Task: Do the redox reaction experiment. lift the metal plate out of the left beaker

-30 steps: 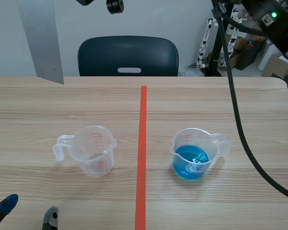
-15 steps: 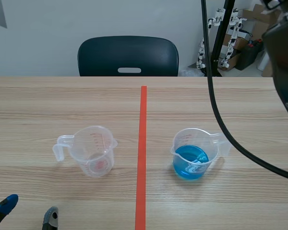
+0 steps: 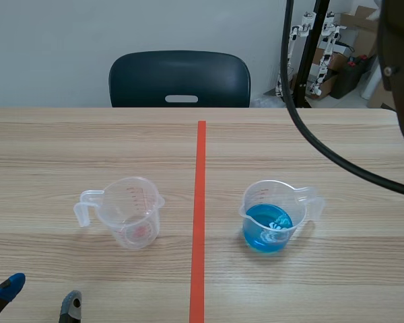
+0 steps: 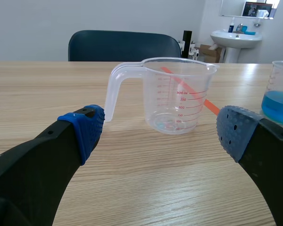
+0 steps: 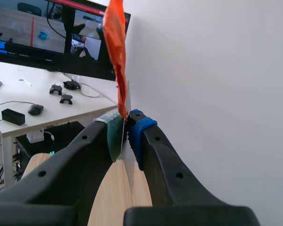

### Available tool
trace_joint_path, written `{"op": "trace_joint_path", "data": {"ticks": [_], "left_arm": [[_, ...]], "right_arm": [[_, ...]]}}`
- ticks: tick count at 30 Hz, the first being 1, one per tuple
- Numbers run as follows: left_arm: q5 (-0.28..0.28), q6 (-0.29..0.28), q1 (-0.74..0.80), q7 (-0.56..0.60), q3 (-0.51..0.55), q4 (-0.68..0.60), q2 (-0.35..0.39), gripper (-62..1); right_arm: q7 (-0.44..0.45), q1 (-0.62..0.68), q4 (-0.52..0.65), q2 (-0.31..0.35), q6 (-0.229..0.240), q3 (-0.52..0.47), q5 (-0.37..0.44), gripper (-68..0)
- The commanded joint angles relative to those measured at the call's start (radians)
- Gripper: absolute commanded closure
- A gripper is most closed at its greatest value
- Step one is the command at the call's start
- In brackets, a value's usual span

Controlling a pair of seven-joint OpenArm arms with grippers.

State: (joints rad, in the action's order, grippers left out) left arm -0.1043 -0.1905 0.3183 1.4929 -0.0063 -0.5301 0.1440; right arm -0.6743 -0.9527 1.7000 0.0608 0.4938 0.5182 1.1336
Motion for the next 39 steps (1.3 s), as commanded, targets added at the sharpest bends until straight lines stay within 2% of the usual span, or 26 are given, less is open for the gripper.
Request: {"op": "trace_joint_path", "data": {"ticks": [1, 5, 7, 9, 13, 14, 18, 22, 24, 28, 39], "left_arm": [[0.007, 0.001, -0.001, 0.013, 0.005, -0.017, 0.003, -50.8], [0.006, 0.001, -0.001, 0.013, 0.005, -0.017, 0.003, -50.8], [0.006, 0.001, -0.001, 0.013, 0.005, -0.017, 0.003, -50.8], [0.006, 0.001, -0.001, 0.013, 0.005, -0.017, 0.003, -50.8], [0.006, 0.001, -0.001, 0.013, 0.005, -0.017, 0.003, -50.8], [0.006, 0.001, -0.001, 0.013, 0.005, -0.017, 0.003, -50.8], [0.006, 0.001, -0.001, 0.013, 0.005, -0.017, 0.003, -50.8], [0.006, 0.001, -0.003, 0.013, 0.005, -0.017, 0.003, -50.8], [0.006, 0.001, -0.003, 0.006, 0.005, -0.017, 0.003, -50.8], [0.006, 0.001, -0.003, 0.006, 0.005, -0.017, 0.003, -50.8], [0.006, 0.001, -0.003, 0.006, 0.005, -0.017, 0.003, -50.8]], "right_arm": [[-0.006, 0.037, -0.002, 0.014, -0.001, 0.006, 0.004, -0.6], [-0.021, 0.168, -0.007, 0.064, 0.0, 0.007, 0.001, -0.6], [-0.019, 0.237, -0.017, 0.08, 0.031, 0.007, -0.013, -0.6], [-0.019, 0.298, -0.033, 0.082, 0.072, 0.009, -0.049, -0.6], [0.005, 0.367, -0.087, 0.08, 0.099, 0.046, -0.143, -0.6], [0.008, 0.372, -0.104, 0.08, 0.111, 0.057, -0.152, -0.6], [0.016, 0.376, -0.165, 0.08, 0.113, 0.108, -0.154, -0.6], [0.017, 0.376, -0.176, 0.081, 0.123, 0.151, -0.153, -0.6], [-0.011, 0.376, -0.176, 0.081, 0.128, 0.164, -0.122, -0.6], [-0.053, 0.374, -0.176, 0.086, 0.128, 0.171, -0.08, -0.6], [-0.054, 0.346, -0.173, 0.1, 0.136, 0.17, -0.113, -0.6]]}}
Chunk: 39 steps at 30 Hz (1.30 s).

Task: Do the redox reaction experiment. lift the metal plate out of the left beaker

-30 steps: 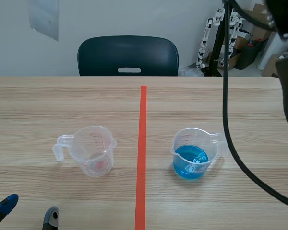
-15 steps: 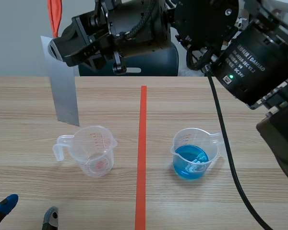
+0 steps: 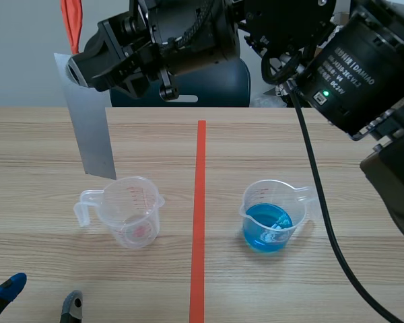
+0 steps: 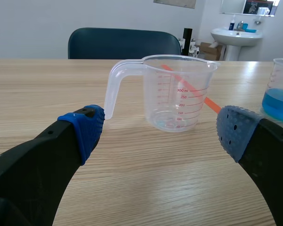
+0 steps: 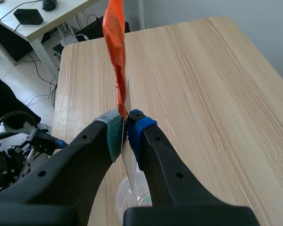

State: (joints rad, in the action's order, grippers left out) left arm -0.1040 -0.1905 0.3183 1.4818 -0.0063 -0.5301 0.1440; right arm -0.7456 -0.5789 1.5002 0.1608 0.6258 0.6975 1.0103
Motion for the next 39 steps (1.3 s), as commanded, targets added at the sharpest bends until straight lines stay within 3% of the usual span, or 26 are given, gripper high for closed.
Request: {"op": "trace_joint_path", "data": {"ticks": [1, 39], "left_arm": [[0.006, 0.001, -0.003, 0.017, 0.005, -0.017, 0.003, -50.8], [0.006, 0.001, -0.003, 0.017, 0.005, -0.017, 0.003, -50.8]], "right_arm": [[0.017, -0.028, 0.027, 0.0, 0.004, -0.009, 0.011, -0.6], [0.003, -0.028, 0.027, 0.0, 0.004, -0.009, 0.011, -0.6]]}}
